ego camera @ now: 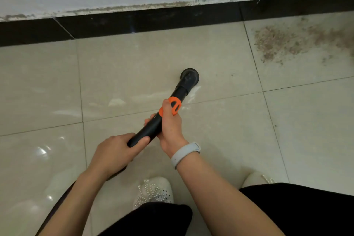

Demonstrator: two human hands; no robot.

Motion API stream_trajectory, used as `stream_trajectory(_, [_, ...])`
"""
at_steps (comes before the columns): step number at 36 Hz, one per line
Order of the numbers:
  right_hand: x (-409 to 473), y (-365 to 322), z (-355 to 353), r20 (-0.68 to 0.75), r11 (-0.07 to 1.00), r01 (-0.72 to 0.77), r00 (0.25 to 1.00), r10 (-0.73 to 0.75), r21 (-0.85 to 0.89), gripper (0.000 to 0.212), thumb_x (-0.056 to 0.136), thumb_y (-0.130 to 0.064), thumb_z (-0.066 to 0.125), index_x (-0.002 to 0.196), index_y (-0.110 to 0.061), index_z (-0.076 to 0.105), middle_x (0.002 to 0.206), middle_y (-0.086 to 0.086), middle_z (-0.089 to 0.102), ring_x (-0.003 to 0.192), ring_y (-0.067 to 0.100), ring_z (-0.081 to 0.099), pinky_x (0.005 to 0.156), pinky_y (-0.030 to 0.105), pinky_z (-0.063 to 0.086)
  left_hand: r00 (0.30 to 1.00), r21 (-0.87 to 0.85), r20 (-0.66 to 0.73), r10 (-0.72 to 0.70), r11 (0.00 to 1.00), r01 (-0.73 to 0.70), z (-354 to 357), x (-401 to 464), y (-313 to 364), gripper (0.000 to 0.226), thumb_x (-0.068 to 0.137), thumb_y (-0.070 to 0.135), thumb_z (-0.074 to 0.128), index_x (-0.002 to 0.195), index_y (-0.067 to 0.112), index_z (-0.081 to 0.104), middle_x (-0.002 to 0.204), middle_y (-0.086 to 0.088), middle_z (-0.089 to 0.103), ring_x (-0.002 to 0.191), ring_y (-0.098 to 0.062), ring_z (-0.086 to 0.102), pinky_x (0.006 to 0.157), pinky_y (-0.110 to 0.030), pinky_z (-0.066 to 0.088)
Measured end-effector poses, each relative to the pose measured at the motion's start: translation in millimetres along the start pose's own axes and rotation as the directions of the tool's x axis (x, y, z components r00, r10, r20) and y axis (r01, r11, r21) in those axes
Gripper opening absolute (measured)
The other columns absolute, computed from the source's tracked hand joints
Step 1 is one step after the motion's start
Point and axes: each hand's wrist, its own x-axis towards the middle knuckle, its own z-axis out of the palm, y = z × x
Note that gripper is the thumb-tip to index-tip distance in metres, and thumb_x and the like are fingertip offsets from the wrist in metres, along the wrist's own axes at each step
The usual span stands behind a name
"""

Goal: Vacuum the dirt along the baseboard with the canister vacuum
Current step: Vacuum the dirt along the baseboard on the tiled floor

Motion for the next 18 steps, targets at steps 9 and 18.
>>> stream_trajectory(9, [-1, -18, -18, -0.072, 0.999, 0.041, 0.997, -0.039, 0.027, 0.027, 0.095, -0.034, 0.055, 0.087, -0.01, 0.045, 0.064, 0.007, 0.049, 0.052, 0.023, 0.057, 0.062, 0.036, 0.054, 0.996, 0.024, 0.069, 0.05, 0.998, -0.051, 6, 15, 23, 0.067, 0.076, 0.082, 0.034, 0.076, 0.021, 0.061, 0.058, 0.008, 0.065, 0.06, -0.007, 0.061, 0.061, -0.027, 0.045])
stream_trajectory(18, [9, -49, -46, -0.136, 0.991, 0.114, 0.985, -0.103, 0.07, 0.026, 0.096, -0.033, 0.054, 0.088, -0.01, 0.046, 0.061, 0.006, 0.049, 0.048, 0.021, 0.057, 0.06, 0.033, 0.054, 0.986, 0.071, 0.1, 0.133, 0.988, -0.141, 18, 41, 63, 0.055, 0.087, 0.071, 0.037, 0.069, 0.022, 0.055, 0.065, 0.006, 0.066, 0.068, -0.014, 0.062, 0.065, -0.029, 0.045])
